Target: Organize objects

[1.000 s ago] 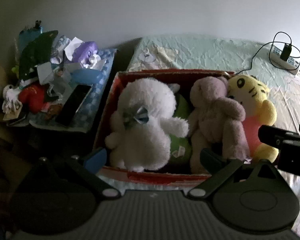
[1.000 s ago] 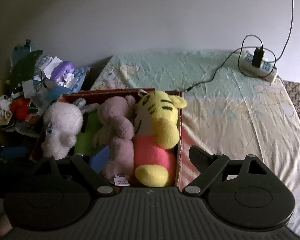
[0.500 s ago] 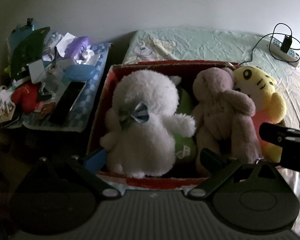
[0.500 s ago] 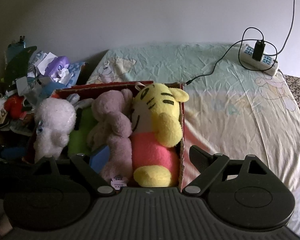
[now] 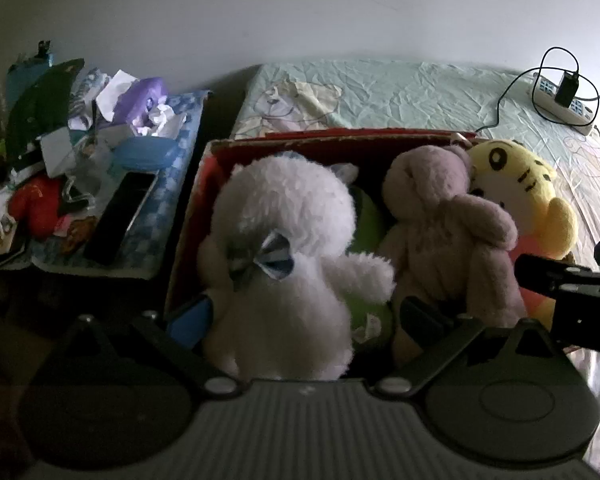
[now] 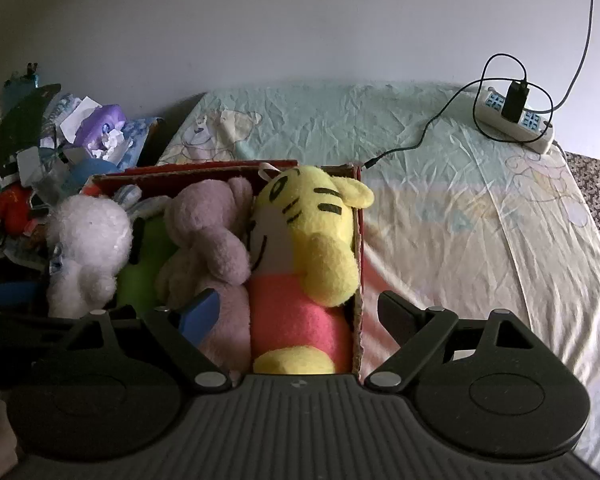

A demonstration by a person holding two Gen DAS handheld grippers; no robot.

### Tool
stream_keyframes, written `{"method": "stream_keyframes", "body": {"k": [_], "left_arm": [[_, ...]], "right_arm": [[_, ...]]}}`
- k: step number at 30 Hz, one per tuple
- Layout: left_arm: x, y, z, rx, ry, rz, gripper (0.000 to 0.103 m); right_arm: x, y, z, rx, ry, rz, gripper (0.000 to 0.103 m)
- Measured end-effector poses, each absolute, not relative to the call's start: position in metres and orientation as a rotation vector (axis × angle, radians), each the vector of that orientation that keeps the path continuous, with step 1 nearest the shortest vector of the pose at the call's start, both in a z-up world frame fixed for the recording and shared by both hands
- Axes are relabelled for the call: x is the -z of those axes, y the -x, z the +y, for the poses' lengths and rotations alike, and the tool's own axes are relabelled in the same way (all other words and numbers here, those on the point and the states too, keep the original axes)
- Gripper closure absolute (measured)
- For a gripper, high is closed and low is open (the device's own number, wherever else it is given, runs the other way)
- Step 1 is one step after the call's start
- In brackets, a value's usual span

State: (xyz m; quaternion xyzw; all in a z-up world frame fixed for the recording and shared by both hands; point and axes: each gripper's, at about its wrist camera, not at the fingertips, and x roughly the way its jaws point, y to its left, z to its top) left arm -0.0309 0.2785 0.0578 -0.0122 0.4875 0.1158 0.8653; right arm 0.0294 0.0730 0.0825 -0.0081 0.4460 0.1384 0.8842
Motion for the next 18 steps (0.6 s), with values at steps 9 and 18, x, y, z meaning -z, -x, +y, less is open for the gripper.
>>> {"method": "stream_keyframes", "body": {"k": [9,18], "left_arm": [[-0.049,0.025,0.279,-0.226,0.025,1.043,0.003],[-0.043,0.023,0.279,-0.225,0.029,1.057,0.003]], "right_arm": [[-0.074,-0.034,0.074,-0.272,0.01,0.958,0.015],[-0.07,-0.035,0.074,-0.271,0.01,0.968,0.015]]}}
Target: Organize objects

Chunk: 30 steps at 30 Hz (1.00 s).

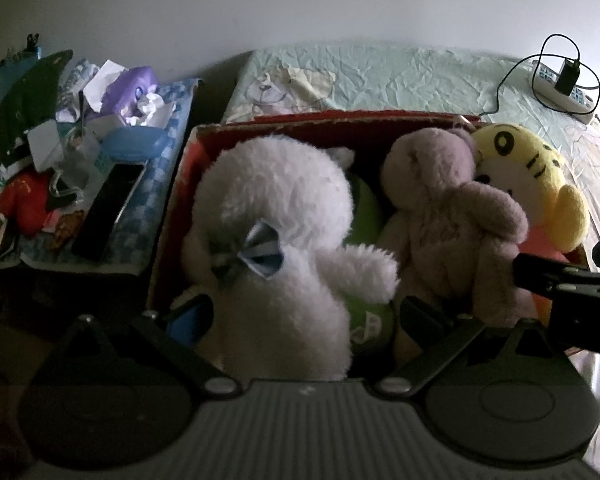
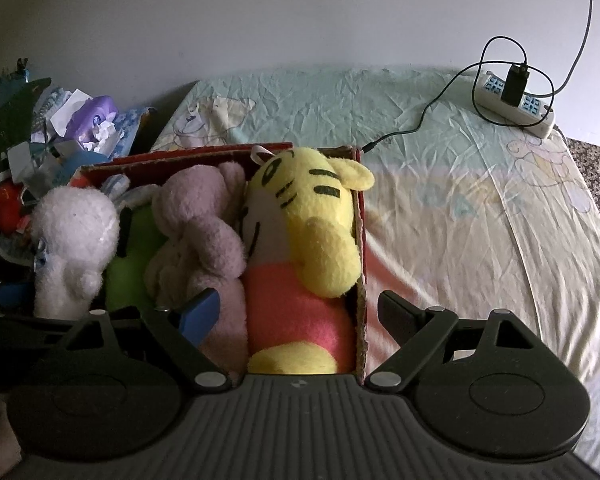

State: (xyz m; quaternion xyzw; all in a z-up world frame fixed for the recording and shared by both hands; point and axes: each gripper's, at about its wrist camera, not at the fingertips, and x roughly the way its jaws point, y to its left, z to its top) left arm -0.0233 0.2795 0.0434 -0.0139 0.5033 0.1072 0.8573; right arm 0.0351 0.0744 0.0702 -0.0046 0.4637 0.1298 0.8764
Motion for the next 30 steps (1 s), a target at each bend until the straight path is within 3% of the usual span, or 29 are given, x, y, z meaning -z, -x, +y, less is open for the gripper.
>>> {"method": "stream_keyframes", "body": {"k": [30], "left_arm": [[-0.027,0.017,0.285,-0.225,0.023,1.088,0.003]], "right_arm": [[-0.061,-0.036,0.077,-0.278,0.002,0.984,0.014]]}}
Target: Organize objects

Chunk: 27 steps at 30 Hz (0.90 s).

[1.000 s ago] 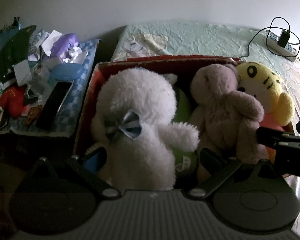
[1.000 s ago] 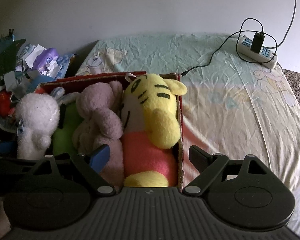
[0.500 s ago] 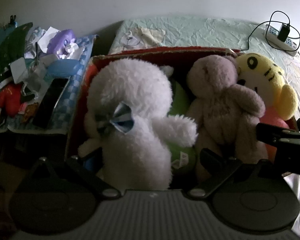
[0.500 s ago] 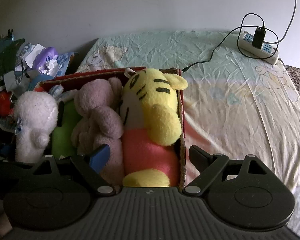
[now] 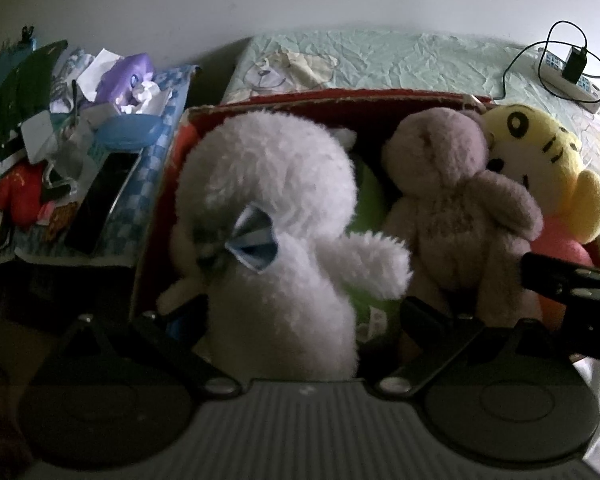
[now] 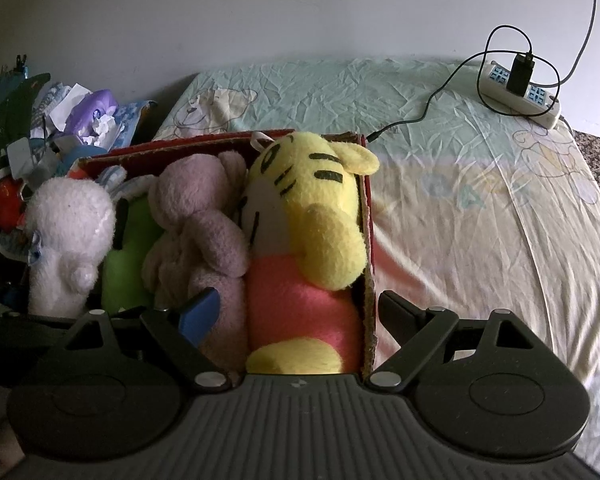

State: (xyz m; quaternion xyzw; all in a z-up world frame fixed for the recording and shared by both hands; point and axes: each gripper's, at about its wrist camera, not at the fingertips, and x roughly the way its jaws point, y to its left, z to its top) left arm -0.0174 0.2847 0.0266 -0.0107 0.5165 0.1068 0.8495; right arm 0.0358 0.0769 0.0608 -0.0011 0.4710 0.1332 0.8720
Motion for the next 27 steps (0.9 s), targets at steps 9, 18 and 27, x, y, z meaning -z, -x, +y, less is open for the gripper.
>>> {"method": "stream_keyframes", "body": {"k": [9,18,27], "left_arm": [[-0.0238,0.0156,0.2844,-0.226,0.01,1.091,0.003],[-0.0232,0.015,0.2843,-0.226,0.005,1.092,0.003],[-0.0227,0.0149,0.2839,-0.228,0.001,1.091,0.003]], "right_arm": [[-0.0594,-0.0369,0.0761,-0.284,0.008,0.99,0.014],[-0.0589,-0.037,0.0763,-0.285,0.009,0.99,0.013],[-0.0584,-0.0372,0.0764,-0.287,0.019,0.988,0.013]]}}
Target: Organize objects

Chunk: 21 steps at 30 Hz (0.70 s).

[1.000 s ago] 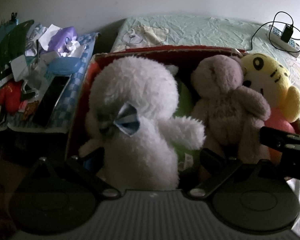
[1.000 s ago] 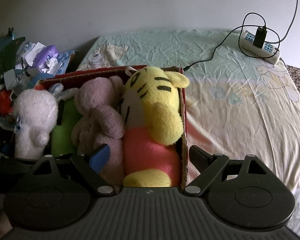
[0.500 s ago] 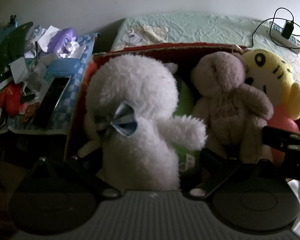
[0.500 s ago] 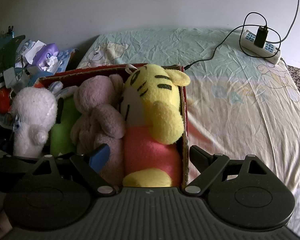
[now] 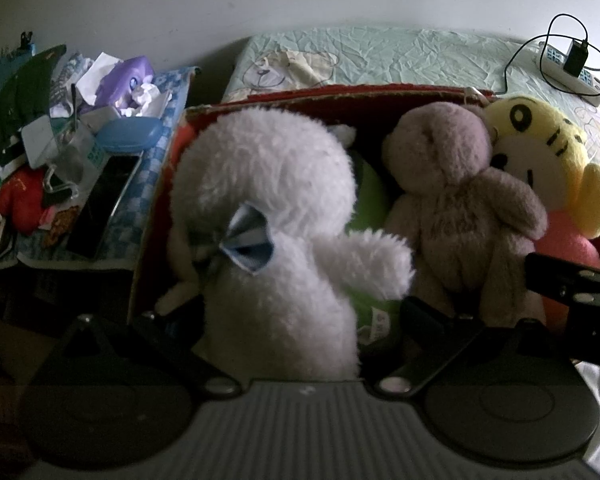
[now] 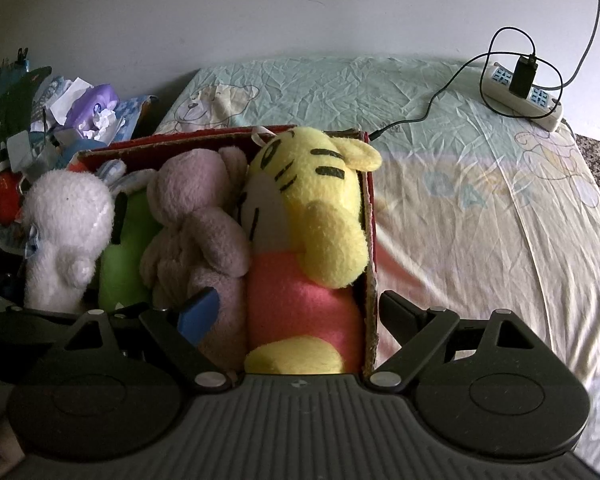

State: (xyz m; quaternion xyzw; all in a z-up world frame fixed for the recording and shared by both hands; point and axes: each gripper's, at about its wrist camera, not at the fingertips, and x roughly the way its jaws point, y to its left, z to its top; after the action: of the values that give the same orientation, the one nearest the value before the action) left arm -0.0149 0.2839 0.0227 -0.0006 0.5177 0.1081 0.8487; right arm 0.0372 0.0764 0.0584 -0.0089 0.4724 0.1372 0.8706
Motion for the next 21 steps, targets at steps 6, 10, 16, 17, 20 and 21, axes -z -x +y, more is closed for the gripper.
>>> {"method": "stream_keyframes", "body": {"k": [6,10,16,17,20,21], "left_arm": [[-0.0223,0.0151,0.2836,-0.228,0.0,1.09,0.003],[-0.0226,0.0151,0.284,-0.228,-0.002,1.087,0.003],[-0.0233,0.0154,0.2844,-0.23,-0.002,1.081,0.002],[-0.0238,0.0154,0.2846,-0.23,0.0,1.079,0.002],[-0.0262,0.0161,0.2846,-0.23,0.003,1.07,0.003],[-0.0269,0.0167,0.2845,-0.231,0.004,1.068,0.003]], "right_arm": [[-0.0584,-0.0369,0.0766,-0.287,0.02,0.987,0.013],[-0.058,-0.0369,0.0763,-0.286,0.016,0.988,0.012],[-0.0577,-0.0377,0.0766,-0.286,0.017,0.986,0.011],[-0.0577,-0.0377,0.0765,-0.286,0.017,0.986,0.011],[-0.0585,-0.0379,0.0769,-0.286,0.027,0.979,0.011],[-0.0588,-0.0375,0.0774,-0.285,0.03,0.978,0.011]]}}
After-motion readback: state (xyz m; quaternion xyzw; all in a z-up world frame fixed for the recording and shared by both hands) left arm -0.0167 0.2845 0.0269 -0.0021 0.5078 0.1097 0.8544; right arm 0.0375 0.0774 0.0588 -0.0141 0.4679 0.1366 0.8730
